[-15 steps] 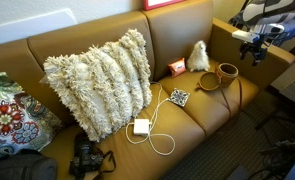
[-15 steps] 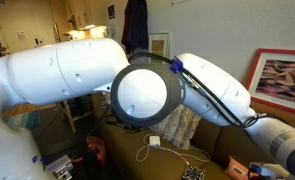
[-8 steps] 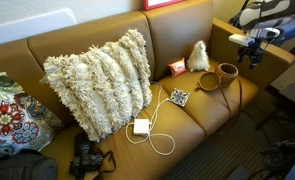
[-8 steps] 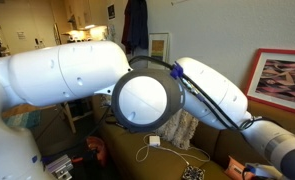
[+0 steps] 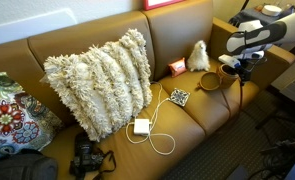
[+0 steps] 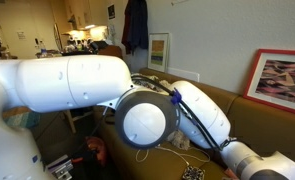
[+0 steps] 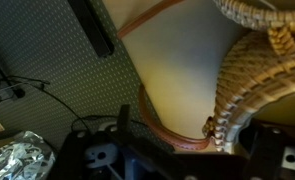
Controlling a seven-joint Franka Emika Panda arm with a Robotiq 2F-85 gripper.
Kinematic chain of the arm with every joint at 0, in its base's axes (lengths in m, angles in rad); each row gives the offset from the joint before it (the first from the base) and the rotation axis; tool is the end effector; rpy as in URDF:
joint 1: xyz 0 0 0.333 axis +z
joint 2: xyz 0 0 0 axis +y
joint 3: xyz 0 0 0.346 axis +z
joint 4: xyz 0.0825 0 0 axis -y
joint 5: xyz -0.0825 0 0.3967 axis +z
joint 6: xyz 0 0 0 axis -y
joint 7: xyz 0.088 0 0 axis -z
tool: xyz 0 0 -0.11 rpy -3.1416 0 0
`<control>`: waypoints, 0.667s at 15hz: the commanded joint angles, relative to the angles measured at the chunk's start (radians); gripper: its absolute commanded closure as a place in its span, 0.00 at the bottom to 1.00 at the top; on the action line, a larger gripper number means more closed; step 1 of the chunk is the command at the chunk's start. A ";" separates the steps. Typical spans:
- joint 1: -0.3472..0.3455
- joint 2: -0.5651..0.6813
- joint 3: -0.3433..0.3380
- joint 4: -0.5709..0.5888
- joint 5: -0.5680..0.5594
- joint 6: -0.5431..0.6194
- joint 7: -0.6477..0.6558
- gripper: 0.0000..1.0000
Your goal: Pick the object on the right of the couch
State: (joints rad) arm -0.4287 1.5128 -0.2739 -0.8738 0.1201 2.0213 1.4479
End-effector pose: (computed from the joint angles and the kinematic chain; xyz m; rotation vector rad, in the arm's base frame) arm 0.6090 -0.4104 -0.0800 1.4981 -2.3712 -0.3175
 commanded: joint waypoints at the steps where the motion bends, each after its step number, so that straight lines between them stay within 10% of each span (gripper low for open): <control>1: -0.033 0.000 0.021 -0.033 -0.012 0.129 -0.025 0.00; 10: -0.021 -0.002 0.007 -0.029 -0.008 0.126 0.052 0.00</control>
State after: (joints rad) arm -0.4448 1.5110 -0.2724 -0.9077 0.1196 2.1506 1.4988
